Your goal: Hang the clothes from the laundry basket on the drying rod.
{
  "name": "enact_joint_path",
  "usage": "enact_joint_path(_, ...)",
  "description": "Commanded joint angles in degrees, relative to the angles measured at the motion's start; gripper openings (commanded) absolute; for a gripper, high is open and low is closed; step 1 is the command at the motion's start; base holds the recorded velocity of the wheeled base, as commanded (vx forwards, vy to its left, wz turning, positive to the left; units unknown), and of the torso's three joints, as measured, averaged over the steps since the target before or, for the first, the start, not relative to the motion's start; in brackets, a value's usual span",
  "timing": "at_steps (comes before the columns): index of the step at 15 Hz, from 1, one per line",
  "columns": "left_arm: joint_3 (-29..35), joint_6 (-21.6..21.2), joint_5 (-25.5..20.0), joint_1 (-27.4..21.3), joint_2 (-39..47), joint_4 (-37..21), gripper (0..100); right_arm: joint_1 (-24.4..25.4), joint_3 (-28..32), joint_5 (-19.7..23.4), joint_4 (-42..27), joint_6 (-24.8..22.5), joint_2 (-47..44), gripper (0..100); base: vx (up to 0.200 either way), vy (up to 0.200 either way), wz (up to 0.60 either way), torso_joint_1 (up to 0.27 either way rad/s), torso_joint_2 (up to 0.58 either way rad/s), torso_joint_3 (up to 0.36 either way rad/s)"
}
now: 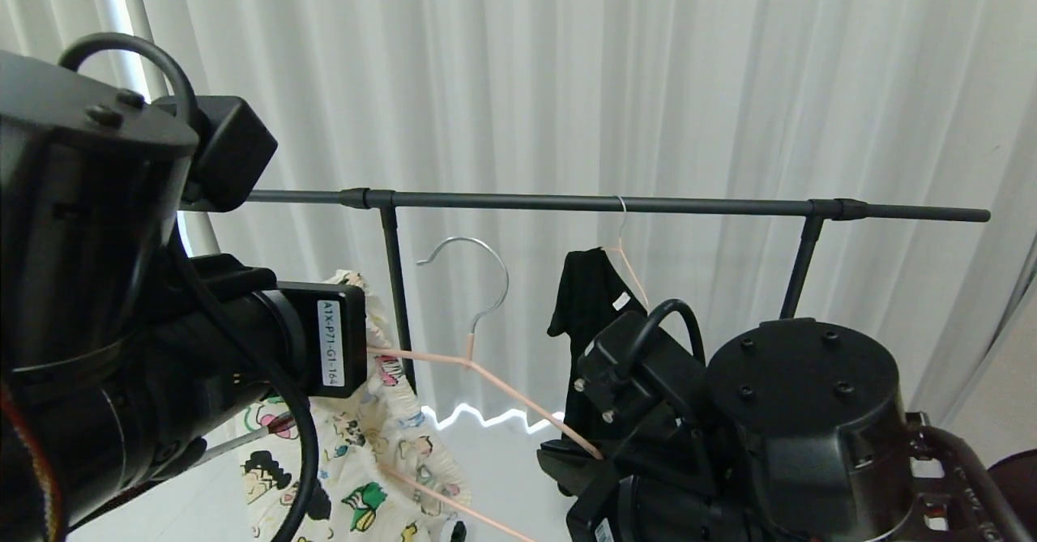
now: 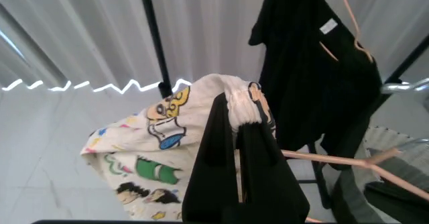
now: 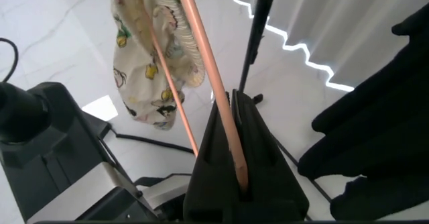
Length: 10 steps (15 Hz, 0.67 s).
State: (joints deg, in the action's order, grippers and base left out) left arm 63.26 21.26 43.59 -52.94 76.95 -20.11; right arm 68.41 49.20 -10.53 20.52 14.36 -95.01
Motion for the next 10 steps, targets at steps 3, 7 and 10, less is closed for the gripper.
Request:
enact_joint_path(3, -0.5, 0.0, 3.0, 10.4, 0.4, 0.0, 0, -0.6, -5.4, -2.9, -0.1, 0.1, 6.3, 0, 0.000, 0.000, 0.00, 0.000, 0.00, 0.000)
enact_joint_path(7, -1.3, -0.1, 3.5, 10.3, 0.5, 0.0, 0, -4.3, -5.3, -9.2, 0.0, 0.1, 6.2, 0, 0.000, 0.000, 0.00, 0.000, 0.00, 0.000)
enact_joint_path(10, -1.7, -0.1, 3.9, 7.6, 0.4, 0.0, 0, -4.1, -4.4, -9.2, 0.1, 0.0, 5.9, 0, 0.000, 0.000, 0.00, 0.000, 0.00, 0.000)
